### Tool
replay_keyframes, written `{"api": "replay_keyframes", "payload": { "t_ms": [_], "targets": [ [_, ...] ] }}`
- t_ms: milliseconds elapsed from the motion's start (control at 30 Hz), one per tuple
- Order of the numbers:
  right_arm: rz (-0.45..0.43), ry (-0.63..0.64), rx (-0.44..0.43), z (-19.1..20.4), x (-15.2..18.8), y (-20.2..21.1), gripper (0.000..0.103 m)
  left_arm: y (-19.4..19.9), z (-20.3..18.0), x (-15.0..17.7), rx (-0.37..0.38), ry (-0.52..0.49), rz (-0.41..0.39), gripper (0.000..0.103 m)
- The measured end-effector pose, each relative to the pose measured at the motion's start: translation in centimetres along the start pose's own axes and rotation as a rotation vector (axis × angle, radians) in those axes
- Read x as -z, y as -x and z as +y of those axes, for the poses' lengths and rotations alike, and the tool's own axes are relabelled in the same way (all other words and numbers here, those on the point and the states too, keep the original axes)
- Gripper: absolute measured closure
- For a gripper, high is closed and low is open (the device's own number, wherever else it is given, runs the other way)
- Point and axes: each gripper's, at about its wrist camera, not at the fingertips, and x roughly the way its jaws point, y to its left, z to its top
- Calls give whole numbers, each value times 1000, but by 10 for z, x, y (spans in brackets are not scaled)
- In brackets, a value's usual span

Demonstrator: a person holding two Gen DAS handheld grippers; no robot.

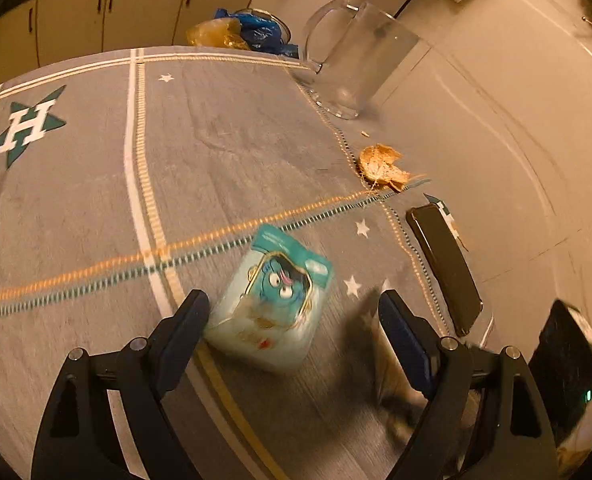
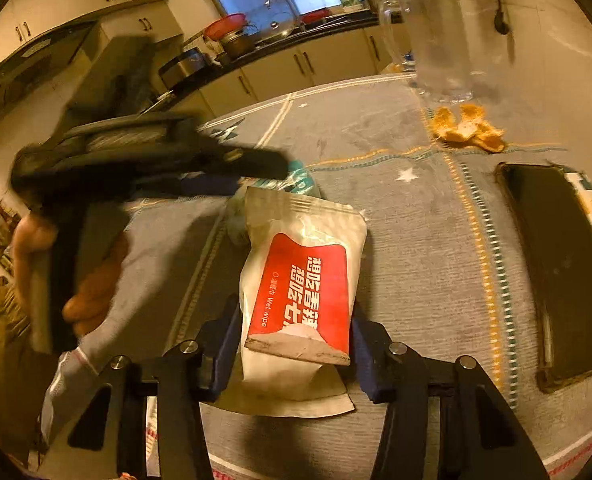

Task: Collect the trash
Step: 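Grasp the white-red tissue pack with the right tool while the left tool approaches the teal wet-wipe pack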

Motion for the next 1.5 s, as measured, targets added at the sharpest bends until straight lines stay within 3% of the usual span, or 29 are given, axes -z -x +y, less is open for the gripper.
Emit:
{"api": "replay_keyframes", "payload": {
  "t_ms": [67,167,433,667,733,767,800,933,1033,1100,1200,1333,1500],
  "targets": [
    [-16,-38,45,-10,-1,6,51,6,-3,4,-15,-1,-21,18],
    [-37,-86,88,-23,-1,13,51,6,-16,5,-102,-64,-53,17],
    [-49,-131,90,-36,-4,18,49,-22,-43,11,-210,-232,-27,17],
    [-44,-127,99,-36,-4,15,49,-32,-44,12,-244,-235,-37,19],
    [-47,-119,103,-34,-5,13,48,-30,-43,15,-286,-229,-48,35],
    [-49,-115,104,-33,-4,13,47,-28,-44,16,-323,-234,-59,53],
    [-51,-111,105,-33,-4,12,46,-25,-43,17,-334,-235,-63,61],
    [-57,-96,105,-32,-5,9,44,-10,-39,22,-277,-189,-74,77],
    [-52,-80,85,-30,-4,8,51,-3,-40,29,-269,-194,-89,76],
    [-51,-72,84,-29,-2,9,54,-3,-41,31,-285,-204,-92,57],
    [-53,-72,83,-29,-2,9,57,-5,-44,30,-340,-226,-118,36],
    [-53,-91,77,-33,-2,10,57,-13,-46,23,-341,-240,-101,25],
    [-56,-97,78,-34,-3,9,57,-35,-43,17,-329,-207,-56,25]
  ]
}}
